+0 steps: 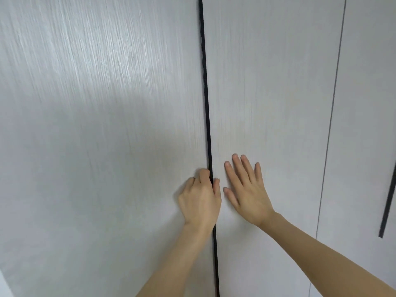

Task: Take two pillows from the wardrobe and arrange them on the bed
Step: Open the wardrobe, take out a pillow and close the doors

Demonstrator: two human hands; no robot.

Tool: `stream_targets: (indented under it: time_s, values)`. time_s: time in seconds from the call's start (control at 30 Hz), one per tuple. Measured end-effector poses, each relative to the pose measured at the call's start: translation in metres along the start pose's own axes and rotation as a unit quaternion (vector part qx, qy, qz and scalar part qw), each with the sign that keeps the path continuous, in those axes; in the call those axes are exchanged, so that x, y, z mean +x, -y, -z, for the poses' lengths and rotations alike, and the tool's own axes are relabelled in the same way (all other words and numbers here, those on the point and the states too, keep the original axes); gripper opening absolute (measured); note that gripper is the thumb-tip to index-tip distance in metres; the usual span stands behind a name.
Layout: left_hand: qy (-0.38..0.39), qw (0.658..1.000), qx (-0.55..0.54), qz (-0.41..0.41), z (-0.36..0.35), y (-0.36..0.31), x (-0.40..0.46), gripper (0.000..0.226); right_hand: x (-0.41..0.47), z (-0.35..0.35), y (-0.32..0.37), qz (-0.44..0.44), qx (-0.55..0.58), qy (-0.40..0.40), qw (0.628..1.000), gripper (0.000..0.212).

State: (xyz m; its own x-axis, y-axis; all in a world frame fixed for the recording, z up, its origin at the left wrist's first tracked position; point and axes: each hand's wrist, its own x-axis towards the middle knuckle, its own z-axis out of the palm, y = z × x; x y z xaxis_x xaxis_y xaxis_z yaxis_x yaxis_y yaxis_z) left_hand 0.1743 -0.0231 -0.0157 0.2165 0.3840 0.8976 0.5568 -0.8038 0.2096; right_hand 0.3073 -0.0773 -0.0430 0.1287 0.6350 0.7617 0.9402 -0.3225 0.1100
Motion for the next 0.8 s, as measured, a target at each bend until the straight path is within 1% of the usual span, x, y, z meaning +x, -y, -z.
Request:
stream_targets:
  time_s: [0.13,0.17,0.23,0.33,0.43,0.53,0.6,0.63,0.7,0.73,0.8]
  values:
    - [0.023,0.998,-0.020,0.052,-0.002,-0.008,-0.001,0.016,0.004,-0.008,-0.004,0.011,0.005,0.002,1.000,0.054]
    - [0.043,0.996,-0.030,0.066,-0.001,-0.010,-0.001,0.013,0.005,-0.010,-0.005,0.015,0.003,-0.007,1.000,0.053]
    - [0.082,0.991,-0.052,0.096,-0.001,-0.010,-0.003,0.015,0.005,-0.013,-0.006,0.022,0.010,-0.022,0.999,0.052]
    - [0.054,0.990,-0.043,0.119,0.001,-0.020,-0.008,0.014,0.002,-0.012,-0.011,0.033,0.038,-0.024,0.998,0.053]
    - [0.049,0.987,-0.021,0.152,0.011,-0.037,-0.014,0.010,0.001,-0.001,-0.021,0.067,0.071,-0.001,0.995,0.053]
    - [0.041,0.983,-0.006,0.178,0.036,-0.056,-0.030,0.016,-0.008,0.011,-0.030,0.092,0.156,0.021,0.983,0.058]
    - [0.032,0.982,-0.002,0.184,0.060,-0.068,-0.045,0.016,-0.021,0.021,-0.032,0.113,0.234,0.042,0.965,0.055]
    - [0.027,0.981,0.009,0.190,0.077,-0.076,-0.055,0.015,-0.031,0.027,-0.029,0.143,0.278,0.049,0.949,0.053]
    - [0.015,0.982,0.014,0.190,0.106,-0.083,-0.072,0.012,-0.051,0.037,-0.018,0.204,0.358,0.061,0.909,0.051]
    - [0.006,0.981,0.024,0.194,0.124,-0.087,-0.083,0.013,-0.062,0.046,-0.008,0.230,0.405,0.073,0.882,0.051]
    - [-0.007,0.978,0.045,0.203,0.157,-0.095,-0.100,0.015,-0.082,0.063,0.014,0.274,0.460,0.093,0.839,0.053]
